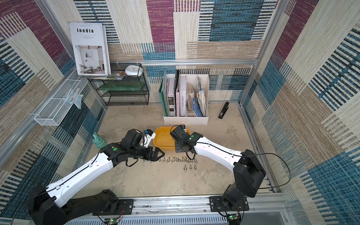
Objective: Take out the wing nut from the storage box
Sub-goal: Pick up the wing nut from the storage box.
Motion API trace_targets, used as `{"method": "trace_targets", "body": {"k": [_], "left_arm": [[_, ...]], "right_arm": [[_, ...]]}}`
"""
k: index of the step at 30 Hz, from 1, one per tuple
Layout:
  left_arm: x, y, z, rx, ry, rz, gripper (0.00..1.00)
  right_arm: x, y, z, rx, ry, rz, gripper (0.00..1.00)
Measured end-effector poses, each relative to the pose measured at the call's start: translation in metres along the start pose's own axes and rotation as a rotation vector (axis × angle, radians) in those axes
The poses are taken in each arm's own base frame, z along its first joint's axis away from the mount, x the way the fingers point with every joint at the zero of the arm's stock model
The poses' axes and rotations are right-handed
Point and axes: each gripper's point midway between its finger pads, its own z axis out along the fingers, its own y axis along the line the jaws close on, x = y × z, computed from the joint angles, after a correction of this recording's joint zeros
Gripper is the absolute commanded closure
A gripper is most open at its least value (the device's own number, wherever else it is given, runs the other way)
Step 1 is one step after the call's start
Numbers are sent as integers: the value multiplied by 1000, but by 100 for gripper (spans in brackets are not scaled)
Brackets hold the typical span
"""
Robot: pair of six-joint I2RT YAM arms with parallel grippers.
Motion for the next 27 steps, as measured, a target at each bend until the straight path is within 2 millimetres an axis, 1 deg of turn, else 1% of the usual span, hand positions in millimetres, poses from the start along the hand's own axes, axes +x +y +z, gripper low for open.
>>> {"method": "trace_targets", "body": {"k": [6,11,15,19,27], "left_arm": [[-8,7,2,-26,-1,-12,1],[-16,15,5,-50,1,-23,1],[-20,22,8,-59,7,-34,1],[-23,27,11,-63,14,-48,1],[-27,29,16,-54,28,-54,1]], "right_arm": [[-31,-10,32,31,10,-33,40],[-46,-15,62,43,40,-61,43],[-51,-21,82,55,68,-84,43],[-56,-25,98,63,85,-110,50],[-63,-32,121,85,101,-165,51]]}}
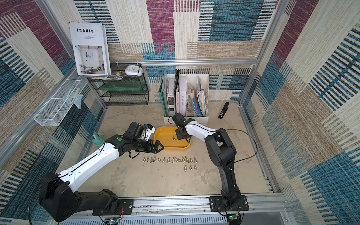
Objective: Take out the wing nut from the storage box
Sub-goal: Pick up the wing nut from the storage box.
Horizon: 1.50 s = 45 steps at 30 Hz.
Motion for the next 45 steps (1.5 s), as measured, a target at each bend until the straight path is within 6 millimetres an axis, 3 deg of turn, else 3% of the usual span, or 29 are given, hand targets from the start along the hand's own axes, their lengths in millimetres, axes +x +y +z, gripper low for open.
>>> {"method": "trace_targets", "body": {"k": [13,28,37,45], "left_arm": [[-5,3,4,-3,1,-10,1],[-5,5,4,-5,-1,-14,1],[-7,3,2,4,-16,-11,1],[-3,0,-5,16,-26,-6,1]], "right_arm": [[-10,-2,17,19,0,-62,57],[-6,-3,23,23,12,-79,79],[-8,-3,20,18,4,-78,97],[-16,-1,2,-6,-26,-61,99]]}}
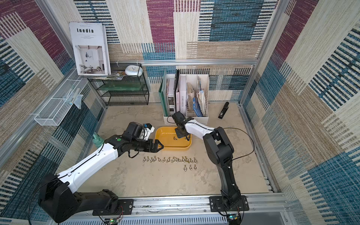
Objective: Take out the wing nut from the storage box
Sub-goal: Pick up the wing nut from the storage box.
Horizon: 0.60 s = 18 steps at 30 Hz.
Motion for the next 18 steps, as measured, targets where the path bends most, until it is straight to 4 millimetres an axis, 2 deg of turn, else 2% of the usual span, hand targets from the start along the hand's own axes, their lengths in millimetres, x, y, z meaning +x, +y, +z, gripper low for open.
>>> {"method": "trace_targets", "body": {"k": [4,7,14,16,18], "left_arm": [[5,-3,-4,19,2,3,1],[9,-4,-8,30,-3,6,1],[19,-7,-15,57,-12,14,1],[29,-7,-19,65,-5,10,1],[34,-10,-21,80,0,3,1]], "right_arm": [[-9,0,-23,-20,-40,33,99],[-6,1,-41,-36,-58,61,99],[18,18,-67,-85,-46,101,99],[40,22,-78,-74,-21,106,99],[53,36,-91,-105,-16,107,99]]}}
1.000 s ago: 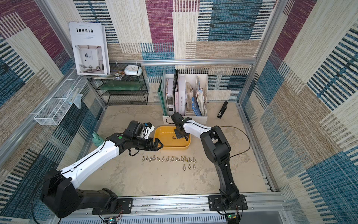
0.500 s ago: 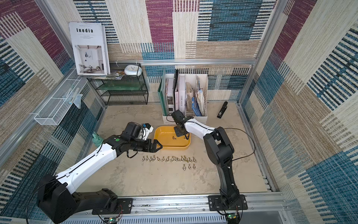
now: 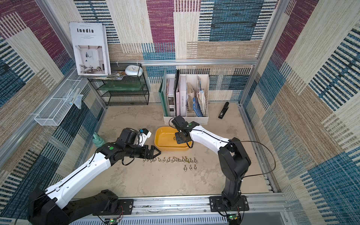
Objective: Take out the wing nut from the storage box
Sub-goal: Pick up the wing nut from the storage box, then place the wing nut at the center of the board.
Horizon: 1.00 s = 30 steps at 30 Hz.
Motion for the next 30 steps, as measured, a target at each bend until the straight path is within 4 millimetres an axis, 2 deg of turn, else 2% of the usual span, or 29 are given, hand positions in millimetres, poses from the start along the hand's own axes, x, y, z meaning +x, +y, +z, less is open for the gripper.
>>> {"method": "trace_targets", "body": {"k": [7,13,18,26,30], "left_arm": [[14,-4,-6,20,9,-12,1],[19,-7,-8,33,14,-18,1],[24,-9,-8,38,20,-27,1],[29,-9,-10,41,17,-25,1],[29,-8,-10,41,18,-25,1]], "right_arm": [[54,24,-10,-22,56,25,99],[83,38,-15,-34,83,55,99],[109,44,-7,-24,128,58,99],[138,47,9,-22,181,83,99],[145,49,18,-18,197,88,98]]}}
